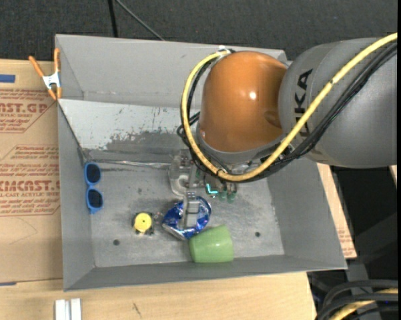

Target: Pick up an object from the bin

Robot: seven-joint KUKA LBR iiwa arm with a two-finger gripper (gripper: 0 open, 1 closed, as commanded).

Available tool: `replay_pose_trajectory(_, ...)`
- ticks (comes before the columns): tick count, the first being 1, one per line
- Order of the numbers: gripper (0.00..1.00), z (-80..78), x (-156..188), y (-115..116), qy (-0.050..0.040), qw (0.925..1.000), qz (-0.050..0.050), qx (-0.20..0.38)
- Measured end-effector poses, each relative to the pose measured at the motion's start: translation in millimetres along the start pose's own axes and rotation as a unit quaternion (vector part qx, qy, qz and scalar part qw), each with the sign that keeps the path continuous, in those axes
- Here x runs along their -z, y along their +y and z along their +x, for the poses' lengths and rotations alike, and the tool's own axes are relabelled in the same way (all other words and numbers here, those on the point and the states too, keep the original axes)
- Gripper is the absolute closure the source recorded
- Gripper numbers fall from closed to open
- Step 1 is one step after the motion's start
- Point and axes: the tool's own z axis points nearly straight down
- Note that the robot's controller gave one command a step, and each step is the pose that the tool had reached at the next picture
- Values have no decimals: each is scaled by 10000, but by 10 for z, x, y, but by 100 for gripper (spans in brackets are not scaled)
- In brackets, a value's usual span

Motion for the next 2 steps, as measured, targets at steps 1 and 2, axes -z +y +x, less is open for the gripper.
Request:
replay_pose_trajectory(1, 0, -103, -926, -692, -5, 9966, 13, 822)
replay_pose_trajectory(2, 0, -187, -1694, -643, -42, 9998, -15, 169)
